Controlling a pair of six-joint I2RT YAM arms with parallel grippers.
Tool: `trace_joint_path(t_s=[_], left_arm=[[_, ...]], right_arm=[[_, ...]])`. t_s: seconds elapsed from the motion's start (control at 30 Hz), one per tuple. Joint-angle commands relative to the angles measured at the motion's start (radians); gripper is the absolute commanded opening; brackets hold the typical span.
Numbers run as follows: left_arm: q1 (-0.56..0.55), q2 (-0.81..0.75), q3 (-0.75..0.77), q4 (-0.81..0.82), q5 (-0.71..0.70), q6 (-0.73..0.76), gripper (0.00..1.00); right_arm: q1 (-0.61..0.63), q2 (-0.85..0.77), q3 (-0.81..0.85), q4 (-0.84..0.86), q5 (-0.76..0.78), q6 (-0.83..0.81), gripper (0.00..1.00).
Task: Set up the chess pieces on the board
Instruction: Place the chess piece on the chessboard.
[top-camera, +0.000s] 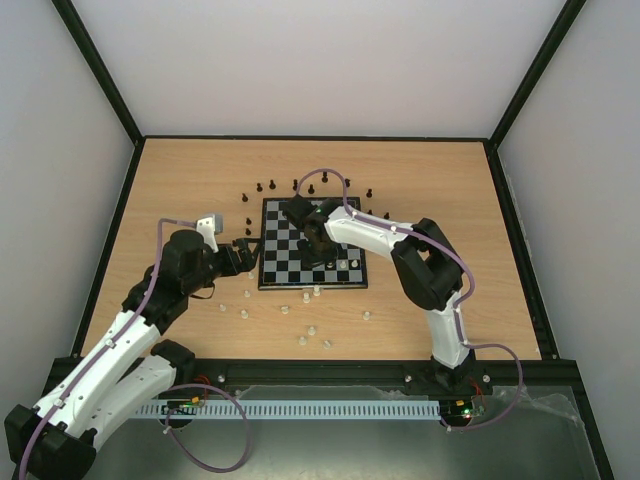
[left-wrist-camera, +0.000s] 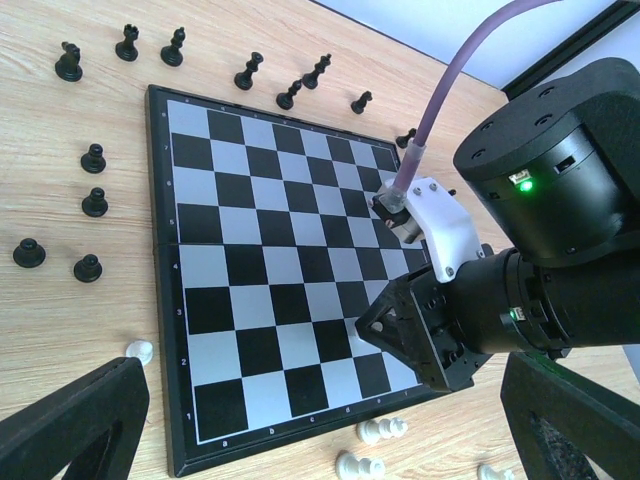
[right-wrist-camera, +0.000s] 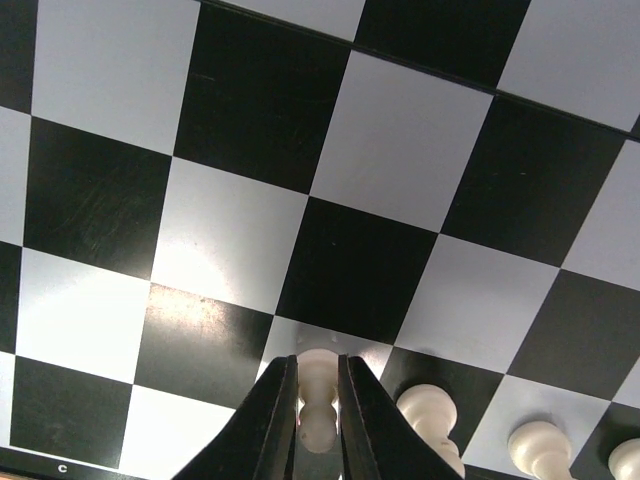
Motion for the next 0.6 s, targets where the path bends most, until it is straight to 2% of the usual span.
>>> trace_joint_path(t_s=[0.0, 0.37, 0.57], left_arm=[[0.004, 0.001, -0.012, 0.014, -0.003, -0.002, 0.99], [0.004, 0.002, -0.015, 0.018, -0.004, -0.004, 0.99], [0.004, 0.004, -0.015, 0.020, -0.006, -0.004, 1.00]], right_arm=[[0.012, -0.010, -0.025, -0.056, -0.003, -0.001, 0.13], [0.015, -0.039, -0.022, -0.051, -0.007, 0.001, 0.18], [0.015, -0.064, -0.019, -0.052, 0.002, 0.003, 0.26]])
